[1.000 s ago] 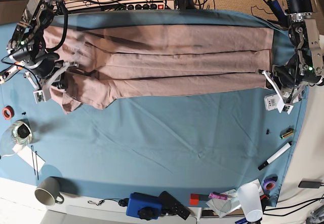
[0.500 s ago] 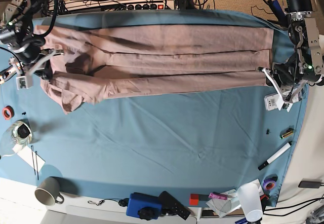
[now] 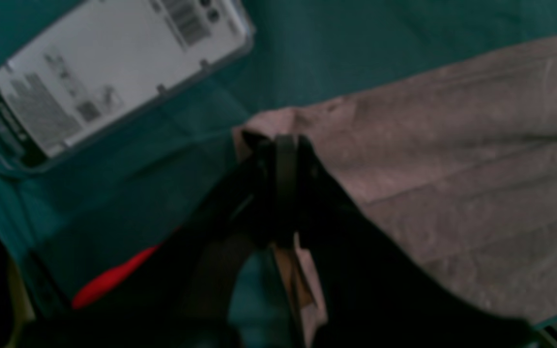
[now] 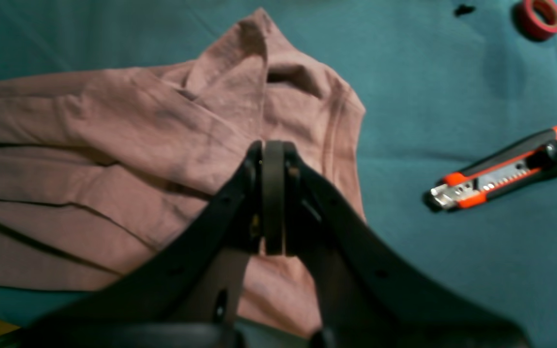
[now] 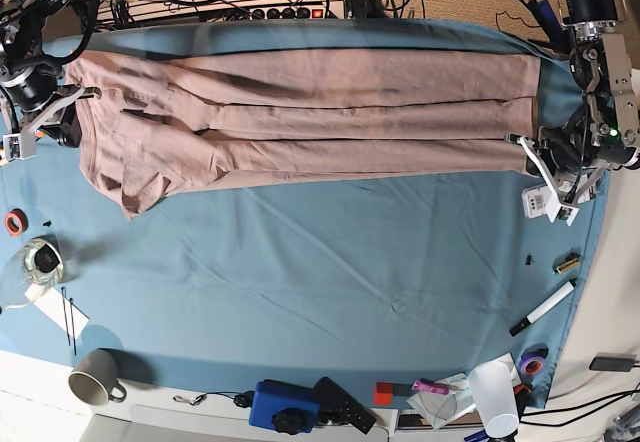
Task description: Fold the T-shirt properly
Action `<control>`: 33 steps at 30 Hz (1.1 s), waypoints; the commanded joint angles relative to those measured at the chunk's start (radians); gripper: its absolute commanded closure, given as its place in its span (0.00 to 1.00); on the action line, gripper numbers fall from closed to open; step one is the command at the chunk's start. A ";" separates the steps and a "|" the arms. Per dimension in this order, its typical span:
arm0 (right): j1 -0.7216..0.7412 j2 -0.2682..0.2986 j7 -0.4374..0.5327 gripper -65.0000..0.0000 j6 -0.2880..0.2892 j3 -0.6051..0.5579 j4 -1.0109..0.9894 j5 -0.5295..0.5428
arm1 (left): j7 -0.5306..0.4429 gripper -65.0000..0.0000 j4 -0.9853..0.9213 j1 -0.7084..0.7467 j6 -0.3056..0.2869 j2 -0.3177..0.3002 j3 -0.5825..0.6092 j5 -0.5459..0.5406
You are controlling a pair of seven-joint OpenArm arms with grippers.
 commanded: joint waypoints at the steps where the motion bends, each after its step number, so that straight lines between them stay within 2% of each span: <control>1: -0.003 0.018 0.016 1.00 0.003 0.008 0.018 0.015 | -0.011 1.00 0.027 -0.014 0.003 -0.019 -0.005 -0.006; 11: -0.010 0.018 0.008 1.00 0.004 0.009 0.018 0.017 | 0.011 1.00 0.040 -0.013 0.002 -0.019 -0.005 -0.038; 14: -0.007 0.018 0.051 1.00 0.007 0.008 0.018 -0.014 | 0.008 1.00 0.040 -0.014 0.002 -0.019 -0.005 -0.038; 17: -0.008 0.018 0.064 1.00 0.039 0.006 0.018 -0.050 | 0.008 1.00 0.040 -0.013 0.001 -0.019 -0.005 -0.038; 18: -0.008 0.018 0.064 0.99 0.051 0.003 0.018 -0.061 | 0.004 1.00 0.040 -0.013 -0.001 -0.019 -0.005 -0.038; 21: -0.008 0.018 0.070 0.80 0.053 -0.012 0.018 -0.080 | -0.012 1.00 0.040 -0.011 -0.001 -0.019 -0.005 -0.037; 23: -0.007 0.018 0.079 0.78 0.053 -0.030 0.018 -0.084 | -0.025 1.00 0.040 -0.011 -0.002 -0.020 -0.005 -0.031; 26: 0.001 0.018 0.117 0.78 0.049 -0.091 0.016 -0.181 | -0.037 1.00 0.040 -0.011 -0.001 -0.020 -0.005 -0.005; 29: 0.042 0.018 0.143 0.78 0.021 -0.180 0.005 -0.321 | -0.041 1.00 0.040 -0.011 -0.001 -0.019 -0.005 -0.004; 33: 0.106 0.018 0.144 0.78 -0.028 -0.286 -0.015 -0.420 | -0.034 1.00 0.040 -0.011 -0.001 -0.020 -0.005 -0.004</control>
